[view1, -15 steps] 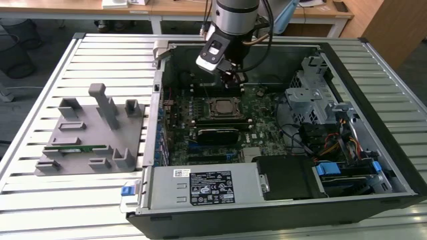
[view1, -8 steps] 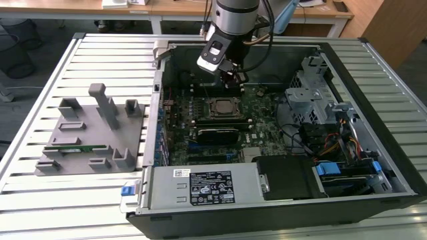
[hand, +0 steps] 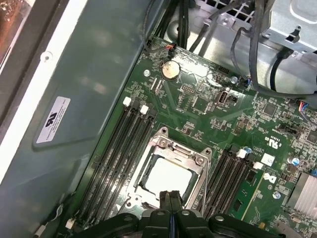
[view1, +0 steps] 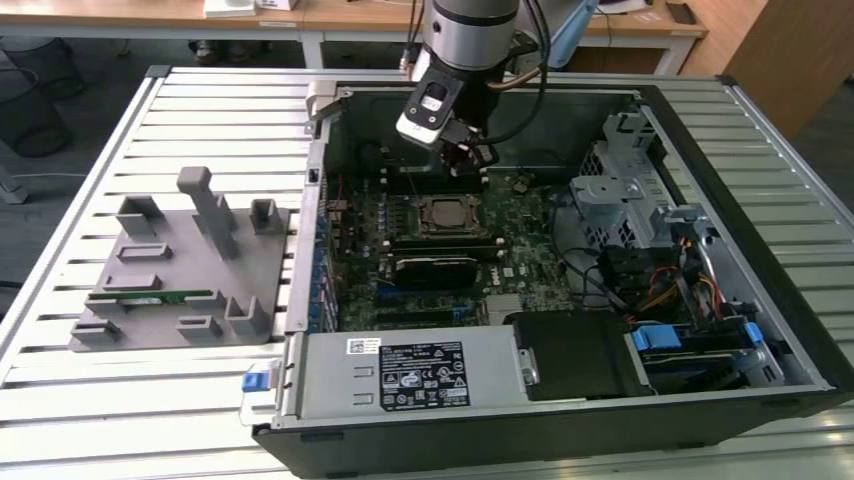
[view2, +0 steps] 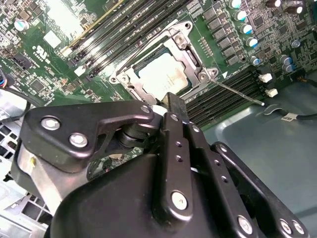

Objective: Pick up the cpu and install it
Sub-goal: 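Install the first cpu locking lever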

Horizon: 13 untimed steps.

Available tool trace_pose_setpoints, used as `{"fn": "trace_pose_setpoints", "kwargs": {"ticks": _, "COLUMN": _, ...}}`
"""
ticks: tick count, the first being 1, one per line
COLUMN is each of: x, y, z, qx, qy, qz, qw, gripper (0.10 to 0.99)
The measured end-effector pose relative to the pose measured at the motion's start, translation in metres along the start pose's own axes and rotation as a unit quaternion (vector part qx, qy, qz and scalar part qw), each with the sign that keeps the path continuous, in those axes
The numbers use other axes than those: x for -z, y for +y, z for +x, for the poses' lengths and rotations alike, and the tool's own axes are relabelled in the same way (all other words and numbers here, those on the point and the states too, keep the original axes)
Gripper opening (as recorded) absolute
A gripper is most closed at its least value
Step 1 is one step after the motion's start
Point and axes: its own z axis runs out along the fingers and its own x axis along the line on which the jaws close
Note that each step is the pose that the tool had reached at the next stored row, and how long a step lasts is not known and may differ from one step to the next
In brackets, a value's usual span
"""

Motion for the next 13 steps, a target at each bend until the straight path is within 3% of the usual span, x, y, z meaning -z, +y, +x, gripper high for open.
{"fn": "trace_pose_setpoints", "kwargs": {"ticks": 13, "x": 0.0000, "y": 0.0000, "z": 0.0000, "qx": 0.028, "qy": 0.0004, "qz": 0.0007, "qw": 0.9996, "gripper": 0.106}}
